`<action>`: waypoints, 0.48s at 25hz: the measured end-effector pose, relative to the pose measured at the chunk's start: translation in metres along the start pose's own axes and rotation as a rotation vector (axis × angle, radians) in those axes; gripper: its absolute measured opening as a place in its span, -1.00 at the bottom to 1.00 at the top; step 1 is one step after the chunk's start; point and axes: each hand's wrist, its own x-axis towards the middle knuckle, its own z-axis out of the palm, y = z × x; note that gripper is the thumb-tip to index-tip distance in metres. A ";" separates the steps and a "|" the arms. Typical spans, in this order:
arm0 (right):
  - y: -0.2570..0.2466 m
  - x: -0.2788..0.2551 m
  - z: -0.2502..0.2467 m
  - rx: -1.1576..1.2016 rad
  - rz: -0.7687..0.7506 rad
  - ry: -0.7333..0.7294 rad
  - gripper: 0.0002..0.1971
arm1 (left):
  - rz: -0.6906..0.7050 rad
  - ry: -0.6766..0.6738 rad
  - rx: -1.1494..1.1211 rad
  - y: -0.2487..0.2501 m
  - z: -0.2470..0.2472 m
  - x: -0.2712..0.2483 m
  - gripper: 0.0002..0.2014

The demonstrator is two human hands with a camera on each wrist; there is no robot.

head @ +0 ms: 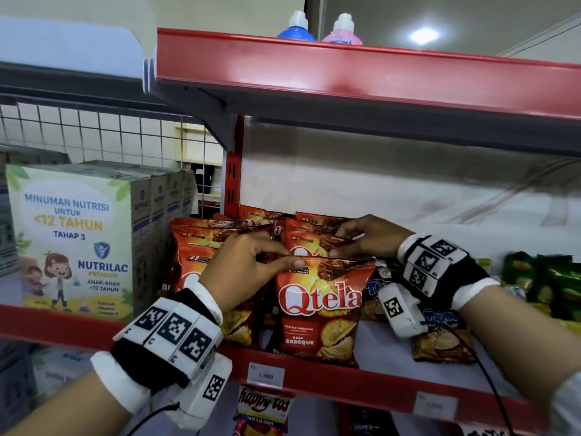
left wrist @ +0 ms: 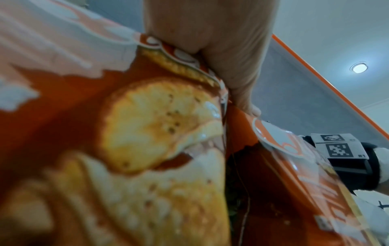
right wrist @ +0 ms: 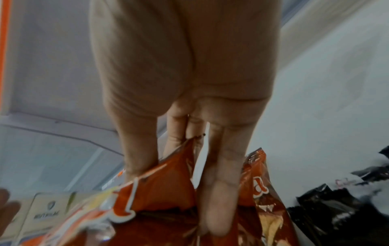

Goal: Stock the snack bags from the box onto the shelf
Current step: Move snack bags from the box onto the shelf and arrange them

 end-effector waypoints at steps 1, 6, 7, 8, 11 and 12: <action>0.001 0.001 0.002 -0.076 -0.020 0.012 -0.74 | 0.000 0.000 0.004 -0.001 0.000 0.000 -0.47; -0.004 -0.006 0.004 -0.263 -0.017 -0.093 -0.69 | -0.003 -0.027 0.029 -0.001 0.001 0.002 -0.44; -0.007 -0.011 0.003 -0.311 -0.031 -0.102 -0.64 | -0.002 -0.030 0.034 -0.001 0.001 0.003 -0.43; -0.012 -0.016 -0.001 -0.353 -0.064 -0.051 -0.58 | -0.001 -0.030 0.042 0.000 0.001 0.004 -0.43; -0.025 -0.035 -0.005 -0.177 -0.199 0.162 -0.46 | 0.005 -0.025 0.083 -0.001 0.002 0.005 -0.42; -0.030 -0.040 -0.003 -0.153 -0.225 0.085 -0.41 | 0.005 -0.019 0.116 -0.001 0.003 0.005 -0.40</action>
